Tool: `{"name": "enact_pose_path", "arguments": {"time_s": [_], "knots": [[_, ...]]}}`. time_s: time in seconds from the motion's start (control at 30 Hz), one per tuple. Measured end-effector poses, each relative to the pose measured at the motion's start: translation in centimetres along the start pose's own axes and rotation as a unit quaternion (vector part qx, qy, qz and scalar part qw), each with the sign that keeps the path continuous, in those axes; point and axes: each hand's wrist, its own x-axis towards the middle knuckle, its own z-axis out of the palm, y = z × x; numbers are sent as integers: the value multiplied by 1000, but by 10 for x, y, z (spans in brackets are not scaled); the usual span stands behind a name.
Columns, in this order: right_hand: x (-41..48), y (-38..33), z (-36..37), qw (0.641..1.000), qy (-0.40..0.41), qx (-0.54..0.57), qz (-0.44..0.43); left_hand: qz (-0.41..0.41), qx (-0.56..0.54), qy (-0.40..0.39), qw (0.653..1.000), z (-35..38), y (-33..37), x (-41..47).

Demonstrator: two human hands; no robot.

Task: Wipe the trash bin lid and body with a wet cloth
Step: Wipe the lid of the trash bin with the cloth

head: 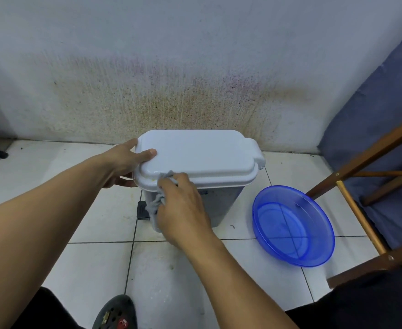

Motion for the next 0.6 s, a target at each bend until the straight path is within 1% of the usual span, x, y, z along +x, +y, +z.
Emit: {"name": "enact_pose_path", "arguments": {"time_s": [0.03,0.1,0.2,0.27,0.33,0.4,0.47,0.6], "knots": [[-1,3,-7,1000,2,4,-5,-1,-1,-1,1000,0,0,0],[-4,21,-26,999,34,-5,18,-3,-5,-5,1000,-1,0,0],[-8,68,-54,989,113,-38,90,-1,-6,-15,1000,-2,2,-2],[-7,100,-68,974,159,-56,151,-1,-5,-17,1000,-3,2,-3],[-5,119,-76,961,193,-79,184,-1,-3,-18,1000,-3,3,-3],[-4,126,-74,954,206,-103,190,-2,-1,-18,1000,-3,2,-3],[-6,122,-66,959,203,-104,170,-2,2,-16,1000,-4,2,-2],[-10,94,-37,976,158,-79,128,0,7,-16,1000,-4,3,-1]]}}
